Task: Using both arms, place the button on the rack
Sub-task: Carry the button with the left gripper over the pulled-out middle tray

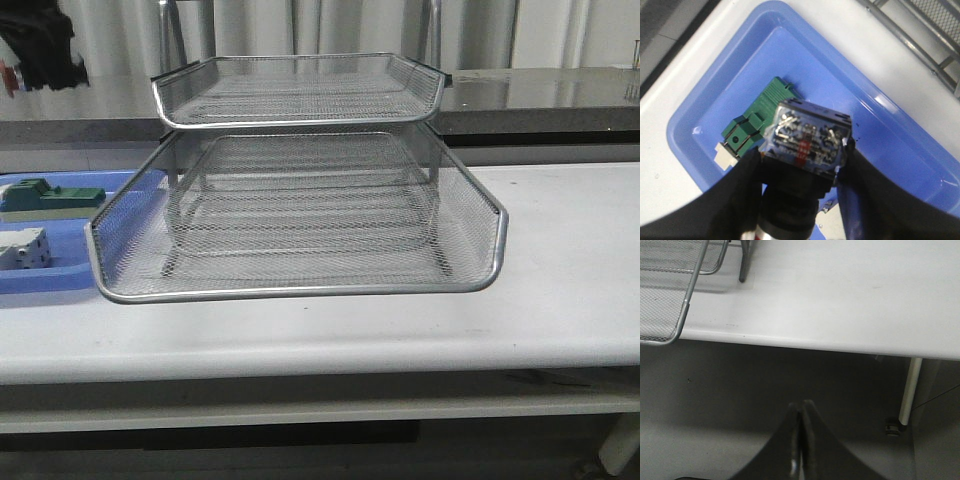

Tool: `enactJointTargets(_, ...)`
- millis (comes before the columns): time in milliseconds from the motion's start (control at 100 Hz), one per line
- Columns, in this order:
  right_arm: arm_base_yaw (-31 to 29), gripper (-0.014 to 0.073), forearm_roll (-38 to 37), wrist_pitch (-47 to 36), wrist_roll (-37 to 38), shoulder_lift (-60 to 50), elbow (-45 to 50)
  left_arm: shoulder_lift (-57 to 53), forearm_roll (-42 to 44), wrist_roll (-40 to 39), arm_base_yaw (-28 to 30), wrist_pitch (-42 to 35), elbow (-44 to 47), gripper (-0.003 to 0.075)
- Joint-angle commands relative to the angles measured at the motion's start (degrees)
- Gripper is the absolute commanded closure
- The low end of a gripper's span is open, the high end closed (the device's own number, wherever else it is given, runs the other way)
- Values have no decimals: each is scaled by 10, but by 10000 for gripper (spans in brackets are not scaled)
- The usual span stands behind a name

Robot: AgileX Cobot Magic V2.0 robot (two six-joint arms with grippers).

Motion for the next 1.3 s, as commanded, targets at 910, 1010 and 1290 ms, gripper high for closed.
enactJointTargets(910,-4,662,-6,-33,0,3,-15,-363,-178,-13,-80,9,284,682)
enactJointTargets(1010,-4,662,-6,-33,0,3,-15,-363,-178,-3,-124,9,293,682)
enactJointTargets(1290,-4,662,-6,-33,0,3,-15,-316,-171,-3,-211,-1,296,682)
